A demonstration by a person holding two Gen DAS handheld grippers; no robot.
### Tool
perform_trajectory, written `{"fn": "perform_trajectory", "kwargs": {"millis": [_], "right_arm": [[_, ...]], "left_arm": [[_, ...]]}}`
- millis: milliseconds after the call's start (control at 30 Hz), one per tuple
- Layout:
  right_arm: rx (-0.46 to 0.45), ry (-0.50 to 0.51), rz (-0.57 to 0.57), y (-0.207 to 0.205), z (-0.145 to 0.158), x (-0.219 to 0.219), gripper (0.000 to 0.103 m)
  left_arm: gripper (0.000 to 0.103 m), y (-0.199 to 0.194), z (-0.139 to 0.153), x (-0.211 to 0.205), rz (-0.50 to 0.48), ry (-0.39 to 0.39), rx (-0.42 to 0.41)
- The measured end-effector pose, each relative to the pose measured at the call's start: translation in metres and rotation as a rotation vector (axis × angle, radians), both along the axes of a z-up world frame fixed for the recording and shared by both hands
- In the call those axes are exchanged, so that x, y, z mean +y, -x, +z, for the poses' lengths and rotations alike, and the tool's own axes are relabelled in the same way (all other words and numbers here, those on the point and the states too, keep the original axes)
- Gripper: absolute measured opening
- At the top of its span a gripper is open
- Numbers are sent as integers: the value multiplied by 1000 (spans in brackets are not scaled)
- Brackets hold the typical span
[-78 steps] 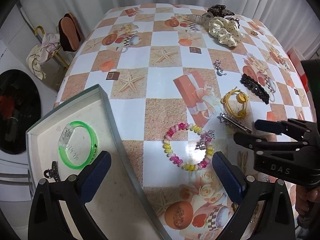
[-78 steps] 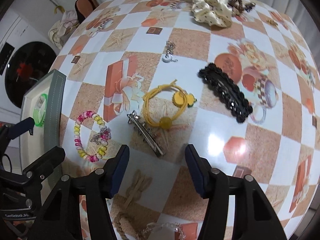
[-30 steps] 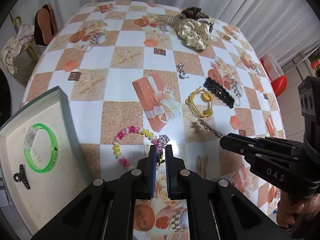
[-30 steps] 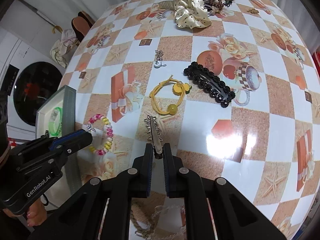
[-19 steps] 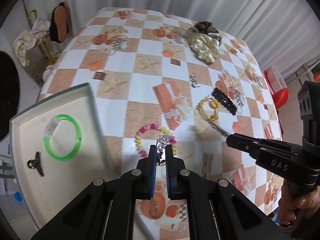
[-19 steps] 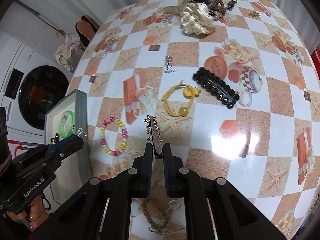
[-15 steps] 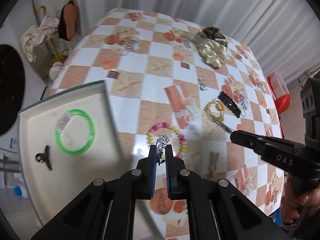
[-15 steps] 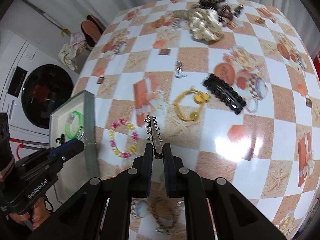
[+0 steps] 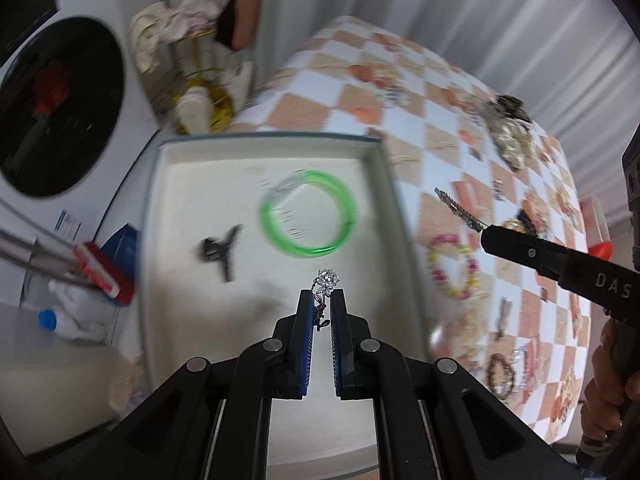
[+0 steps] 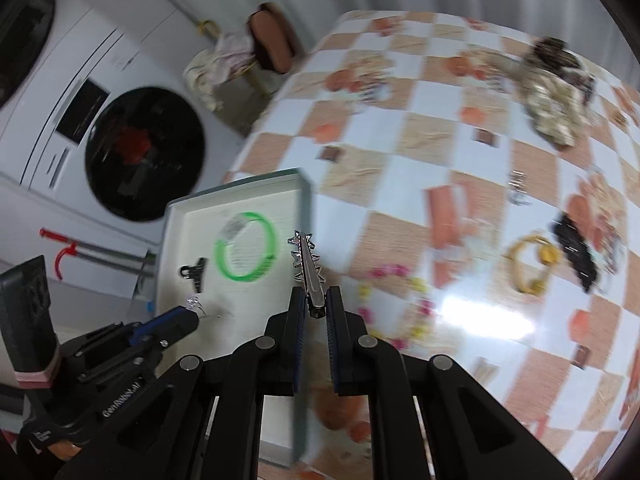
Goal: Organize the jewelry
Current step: 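Drop the barrette into the bangle with the right tool while the left tool drops the charm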
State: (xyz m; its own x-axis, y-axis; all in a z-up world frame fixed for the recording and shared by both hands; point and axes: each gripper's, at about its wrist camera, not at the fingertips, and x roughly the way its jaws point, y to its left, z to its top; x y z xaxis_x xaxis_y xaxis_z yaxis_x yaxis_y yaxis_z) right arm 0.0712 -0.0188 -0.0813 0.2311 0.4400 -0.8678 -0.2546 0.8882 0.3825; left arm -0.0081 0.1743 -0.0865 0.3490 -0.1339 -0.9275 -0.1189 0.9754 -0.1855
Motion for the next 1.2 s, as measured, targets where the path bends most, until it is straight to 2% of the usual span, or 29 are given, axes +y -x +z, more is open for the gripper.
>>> {"fn": "perform_trajectory", "kwargs": {"millis": [233,433,967,1200], "right_arm": [[20,18,101,-8,-17,62,11],[29,65,139,-14,-32,90,11],[32,135,146,-30,-56,113,11],[47,108,152,-33,-58,114,12]], "left_arm": [[13,5,-28,36,87,-12,39],[13,-2,-44,48,115,-35,47],[13,-23,-56,47,114,-132,40],[13,-20,-56,42,113,-170,68]]}}
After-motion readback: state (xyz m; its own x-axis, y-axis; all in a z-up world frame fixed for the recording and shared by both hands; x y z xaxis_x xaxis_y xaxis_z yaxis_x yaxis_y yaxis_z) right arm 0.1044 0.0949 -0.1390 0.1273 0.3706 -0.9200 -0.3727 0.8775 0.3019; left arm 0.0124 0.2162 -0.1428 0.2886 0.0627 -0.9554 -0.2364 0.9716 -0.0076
